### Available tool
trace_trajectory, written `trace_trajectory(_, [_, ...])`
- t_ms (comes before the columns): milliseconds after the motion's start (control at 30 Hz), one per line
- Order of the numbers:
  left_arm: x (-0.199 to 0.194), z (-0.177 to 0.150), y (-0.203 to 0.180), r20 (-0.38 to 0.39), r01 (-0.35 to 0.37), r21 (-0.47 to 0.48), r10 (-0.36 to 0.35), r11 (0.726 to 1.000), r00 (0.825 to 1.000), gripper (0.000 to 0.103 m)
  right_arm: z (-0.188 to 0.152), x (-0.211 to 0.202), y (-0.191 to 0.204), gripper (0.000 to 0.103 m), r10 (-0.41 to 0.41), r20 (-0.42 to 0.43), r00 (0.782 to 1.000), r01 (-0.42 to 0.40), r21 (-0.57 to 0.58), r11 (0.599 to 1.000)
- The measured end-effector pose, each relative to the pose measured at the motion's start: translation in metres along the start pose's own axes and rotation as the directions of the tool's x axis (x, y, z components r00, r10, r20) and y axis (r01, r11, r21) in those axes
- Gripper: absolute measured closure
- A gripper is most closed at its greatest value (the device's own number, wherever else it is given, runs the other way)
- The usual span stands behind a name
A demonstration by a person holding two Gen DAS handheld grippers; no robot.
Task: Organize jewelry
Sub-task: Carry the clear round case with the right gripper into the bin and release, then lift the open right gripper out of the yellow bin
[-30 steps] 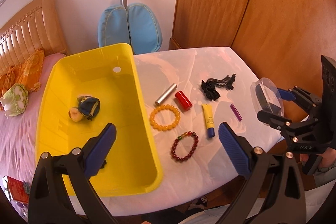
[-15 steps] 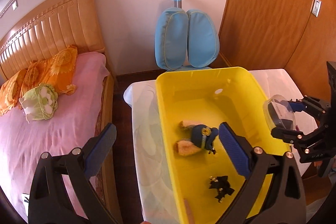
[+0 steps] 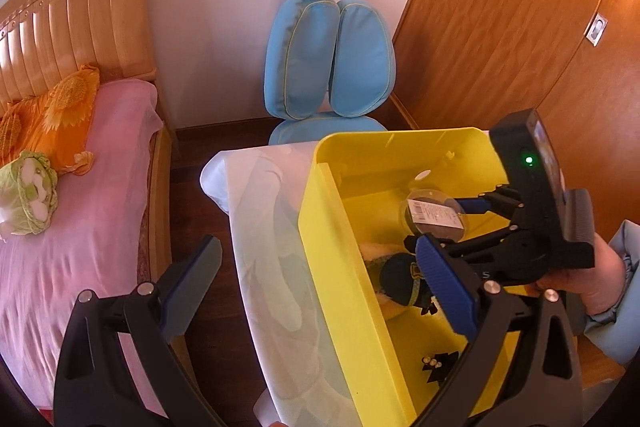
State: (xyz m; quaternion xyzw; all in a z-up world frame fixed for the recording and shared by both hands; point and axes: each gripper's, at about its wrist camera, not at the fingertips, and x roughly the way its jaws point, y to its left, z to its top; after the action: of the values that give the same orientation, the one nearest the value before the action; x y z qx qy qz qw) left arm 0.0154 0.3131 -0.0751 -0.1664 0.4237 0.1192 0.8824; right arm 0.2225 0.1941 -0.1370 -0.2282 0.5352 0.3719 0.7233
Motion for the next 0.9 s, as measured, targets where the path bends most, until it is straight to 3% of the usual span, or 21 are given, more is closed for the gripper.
trace_trajectory(300, [-0.002, 0.002, 0.011, 0.017, 0.024, -0.02, -0.023, 1.0, 1.0, 0.008, 0.0, 0.013, -0.005, 0.026, -0.059, -0.056, 0.997, 0.061, 0.038, 0.997])
trace_trajectory(533, [-0.005, 0.0, 0.0, 0.013, 0.033, -0.002, -0.033, 0.999, 0.999, 0.008, -0.008, 0.007, -0.004, 0.02, -0.031, -0.053, 0.998, 0.032, 0.029, 0.999])
trace_trajectory(733, [-0.016, -0.003, -0.011, 0.033, 0.032, -0.007, -0.032, 0.999, 0.999, 0.008, -0.021, -0.016, 0.007, 0.011, -0.007, 0.017, 1.0, 0.007, -0.049, 0.999])
trace_trajectory(900, [-0.028, -0.009, -0.021, 0.058, 0.036, -0.009, -0.035, 0.999, 0.998, 0.008, -0.041, -0.055, 0.017, 0.007, 0.049, 0.151, 0.987, -0.029, -0.137, 0.99])
